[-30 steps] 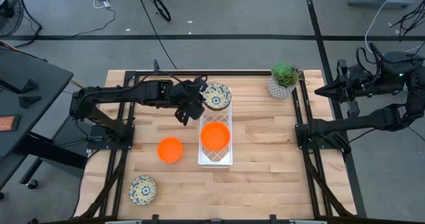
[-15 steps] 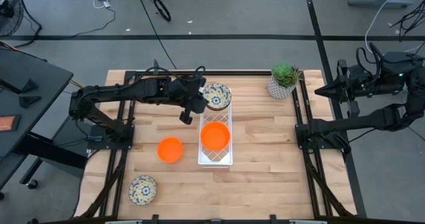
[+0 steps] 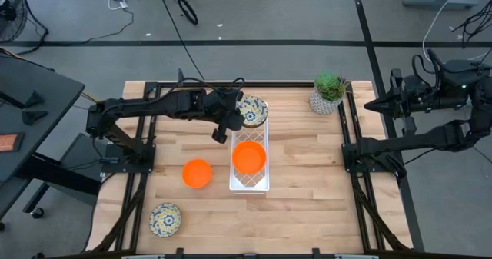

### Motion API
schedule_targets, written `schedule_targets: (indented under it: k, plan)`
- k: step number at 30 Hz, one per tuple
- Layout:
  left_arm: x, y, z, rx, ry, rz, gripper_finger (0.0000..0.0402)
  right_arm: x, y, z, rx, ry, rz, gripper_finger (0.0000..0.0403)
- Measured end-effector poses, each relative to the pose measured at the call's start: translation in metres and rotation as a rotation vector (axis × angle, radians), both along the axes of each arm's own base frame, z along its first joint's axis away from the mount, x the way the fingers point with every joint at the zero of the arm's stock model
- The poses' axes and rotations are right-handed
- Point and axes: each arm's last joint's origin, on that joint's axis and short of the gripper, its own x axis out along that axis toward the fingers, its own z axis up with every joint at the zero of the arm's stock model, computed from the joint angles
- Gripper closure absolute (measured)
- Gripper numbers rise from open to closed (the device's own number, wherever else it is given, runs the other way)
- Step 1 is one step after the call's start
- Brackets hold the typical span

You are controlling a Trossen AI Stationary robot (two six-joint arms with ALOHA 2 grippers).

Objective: Pick & Place Mini bowls
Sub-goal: Stack the yellow patterned bowl on top of the yellow patterned bowls on the shelf

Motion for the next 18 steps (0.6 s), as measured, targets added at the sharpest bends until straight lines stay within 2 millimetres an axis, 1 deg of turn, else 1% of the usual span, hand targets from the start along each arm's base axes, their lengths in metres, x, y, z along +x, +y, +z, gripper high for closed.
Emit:
schedule_targets:
  k: [4,11,18]
  plan:
    - [0.0023,0.0,-0.0027,-0.002,0.008,-0.005,0.04,0.0,0.0,0.0,0.0,0.0,0.0,0.0392]
    - [0.0009,0.0006,-0.0074,-0.005,0.054,-0.003,0.04,0.0,0.0,0.0,0.0,0.0,0.0,0.0392]
    - [0.0002,0.001,-0.0077,0.002,0.061,0.004,0.0401,0.0,0.0,0.0,0.0,0.0,-0.001,0.0392]
